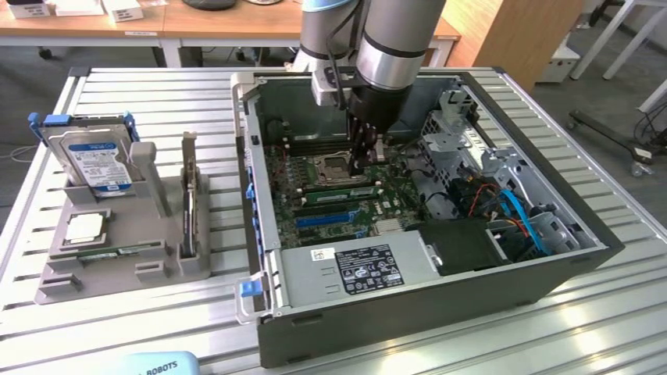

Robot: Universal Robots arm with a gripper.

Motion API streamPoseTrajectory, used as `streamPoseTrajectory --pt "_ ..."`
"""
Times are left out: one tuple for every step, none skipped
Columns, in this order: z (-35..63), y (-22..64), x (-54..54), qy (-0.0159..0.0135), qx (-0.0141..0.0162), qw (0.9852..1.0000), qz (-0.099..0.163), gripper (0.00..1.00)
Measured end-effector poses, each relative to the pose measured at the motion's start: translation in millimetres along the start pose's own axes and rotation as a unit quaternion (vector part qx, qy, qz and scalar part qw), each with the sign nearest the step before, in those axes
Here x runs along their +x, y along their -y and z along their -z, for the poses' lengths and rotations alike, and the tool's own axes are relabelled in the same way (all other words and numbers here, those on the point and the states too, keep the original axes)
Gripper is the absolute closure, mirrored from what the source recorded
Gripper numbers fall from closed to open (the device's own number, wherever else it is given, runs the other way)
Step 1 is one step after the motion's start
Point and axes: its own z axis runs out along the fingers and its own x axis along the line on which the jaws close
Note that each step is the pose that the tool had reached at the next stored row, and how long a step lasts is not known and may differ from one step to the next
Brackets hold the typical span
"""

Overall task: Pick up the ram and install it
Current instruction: 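Press down the ram until it locks into place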

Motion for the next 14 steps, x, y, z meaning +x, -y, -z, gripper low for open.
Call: streamPoseTrajectory --pt "0.0 0.0 0.0 0.0 0.0 1.0 0.0 0.9" --pt "0.0 0.0 0.0 0.0 0.0 1.0 -0.001 0.9" --pt "0.0 0.0 0.0 0.0001 0.0001 1.0 -0.003 0.9" --pt "-0.1 0.0 0.0 0.0002 0.0002 1.0 -0.007 0.9" --pt "-0.1 0.0 0.0 0.0003 0.0003 0.9999 -0.011 0.9" --pt "-0.1 0.1 0.0 0.0004 0.0004 0.9999 -0.016 0.9" --pt "-0.1 0.1 0.0 0.0005 0.0005 0.9998 -0.021 0.9" --pt "-0.1 0.0 0.0 0.0006 0.0007 0.9996 -0.027 0.9" --pt "-0.1 0.0 0.0 0.0008 0.0008 0.9994 -0.034 0.9" --pt "-0.2 0.0 0.0 0.001 0.001 0.9992 -0.04 0.9" --pt "-0.2 0.0 0.0 0.0012 0.0012 0.9989 -0.047 0.9" --pt "-0.2 0.0 0.0 0.0013 0.0014 0.9985 -0.055 0.9" --pt "-0.3 0.0 0.0 0.0015 0.0016 0.9981 -0.062 0.9" --pt "-0.4 0.0 0.0 0.0017 0.0018 0.9975 -0.071 0.9"
